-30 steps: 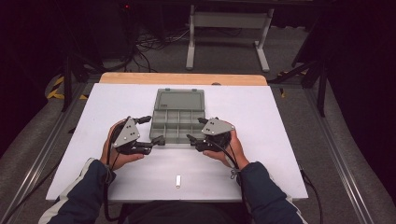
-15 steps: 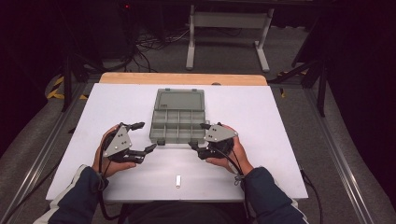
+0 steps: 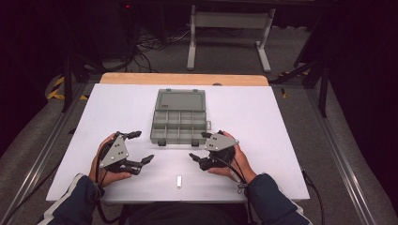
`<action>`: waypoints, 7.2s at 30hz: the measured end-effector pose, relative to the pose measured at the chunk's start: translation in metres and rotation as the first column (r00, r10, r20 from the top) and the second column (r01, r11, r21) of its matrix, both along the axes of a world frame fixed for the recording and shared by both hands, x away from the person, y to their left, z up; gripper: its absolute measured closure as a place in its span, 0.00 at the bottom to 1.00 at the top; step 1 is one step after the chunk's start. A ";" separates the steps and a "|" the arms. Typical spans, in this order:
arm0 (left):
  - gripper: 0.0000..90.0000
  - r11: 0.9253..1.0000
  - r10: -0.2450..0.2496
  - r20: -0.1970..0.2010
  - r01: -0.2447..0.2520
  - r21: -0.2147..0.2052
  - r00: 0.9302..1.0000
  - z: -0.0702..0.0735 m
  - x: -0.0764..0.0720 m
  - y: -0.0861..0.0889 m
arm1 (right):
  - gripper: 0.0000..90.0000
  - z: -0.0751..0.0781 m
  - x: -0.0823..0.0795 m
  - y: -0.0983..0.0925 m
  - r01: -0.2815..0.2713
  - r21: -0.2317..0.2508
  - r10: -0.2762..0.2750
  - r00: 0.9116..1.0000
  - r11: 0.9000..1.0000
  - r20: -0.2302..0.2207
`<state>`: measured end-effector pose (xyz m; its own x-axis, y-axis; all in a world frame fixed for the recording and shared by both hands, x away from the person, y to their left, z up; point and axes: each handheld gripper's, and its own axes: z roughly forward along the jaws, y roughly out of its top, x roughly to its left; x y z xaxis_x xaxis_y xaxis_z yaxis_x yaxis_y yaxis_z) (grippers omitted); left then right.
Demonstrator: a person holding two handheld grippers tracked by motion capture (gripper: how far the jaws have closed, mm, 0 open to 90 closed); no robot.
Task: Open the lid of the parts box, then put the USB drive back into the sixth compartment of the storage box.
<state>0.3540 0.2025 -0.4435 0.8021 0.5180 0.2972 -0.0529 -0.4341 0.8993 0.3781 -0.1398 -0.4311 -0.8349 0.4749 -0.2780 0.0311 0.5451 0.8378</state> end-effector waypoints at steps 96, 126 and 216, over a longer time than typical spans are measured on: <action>0.08 1.000 0.014 -0.129 -0.014 0.006 0.992 -0.027 -0.030 0.037 | 0.59 -0.017 -0.021 0.031 -0.282 -0.063 0.270 0.951 0.957 -0.150; 0.09 1.000 0.004 -0.144 -0.001 0.017 0.990 -0.029 -0.025 0.034 | 0.59 0.025 0.040 0.045 -0.188 -0.002 0.188 0.981 0.982 -0.042; 0.11 1.000 0.012 -0.138 -0.008 0.027 0.990 -0.028 -0.027 0.036 | 0.55 0.014 0.071 0.059 -0.069 0.016 0.070 0.995 0.998 -0.069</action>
<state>0.3274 0.2380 -0.4715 0.8312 0.5197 0.1975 0.0757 -0.4577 0.8859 0.4496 -0.0810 -0.4170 -0.8831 0.4186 -0.2121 0.0522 0.5368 0.8421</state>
